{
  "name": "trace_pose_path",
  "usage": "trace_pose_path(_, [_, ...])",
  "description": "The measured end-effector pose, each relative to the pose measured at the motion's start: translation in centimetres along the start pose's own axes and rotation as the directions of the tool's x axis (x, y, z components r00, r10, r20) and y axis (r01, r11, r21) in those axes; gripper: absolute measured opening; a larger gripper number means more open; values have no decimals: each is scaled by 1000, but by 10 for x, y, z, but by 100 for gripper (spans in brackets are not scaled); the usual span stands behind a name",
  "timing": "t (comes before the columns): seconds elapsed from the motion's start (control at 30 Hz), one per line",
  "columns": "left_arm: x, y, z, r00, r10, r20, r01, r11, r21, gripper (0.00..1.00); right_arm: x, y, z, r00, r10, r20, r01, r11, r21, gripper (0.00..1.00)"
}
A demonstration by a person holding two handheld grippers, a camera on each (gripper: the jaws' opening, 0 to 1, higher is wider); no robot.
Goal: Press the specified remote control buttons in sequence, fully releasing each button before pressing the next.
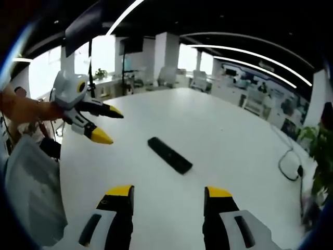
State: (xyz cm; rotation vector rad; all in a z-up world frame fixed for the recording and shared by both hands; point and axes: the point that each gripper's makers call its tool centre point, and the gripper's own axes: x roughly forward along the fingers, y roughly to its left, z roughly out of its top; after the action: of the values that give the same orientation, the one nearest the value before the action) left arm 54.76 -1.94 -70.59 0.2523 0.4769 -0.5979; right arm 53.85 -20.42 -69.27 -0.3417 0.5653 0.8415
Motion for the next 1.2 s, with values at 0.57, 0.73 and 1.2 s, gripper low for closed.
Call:
trace_pose_path(0.57, [23, 20, -23, 996, -26, -84, 28, 999, 21, 60, 29, -17, -17, 997, 23, -72, -25, 999, -27, 51])
trace_pose_path(0.73, [30, 21, -28, 994, -37, -101, 40, 999, 33, 60, 37, -21, -20, 996, 31, -85, -34, 999, -25, 51])
trace_pose_path(1.2, [44, 32, -33, 990, -52, -129, 58, 997, 47, 59, 54, -30, -27, 993, 50, -104, -52, 999, -17, 51])
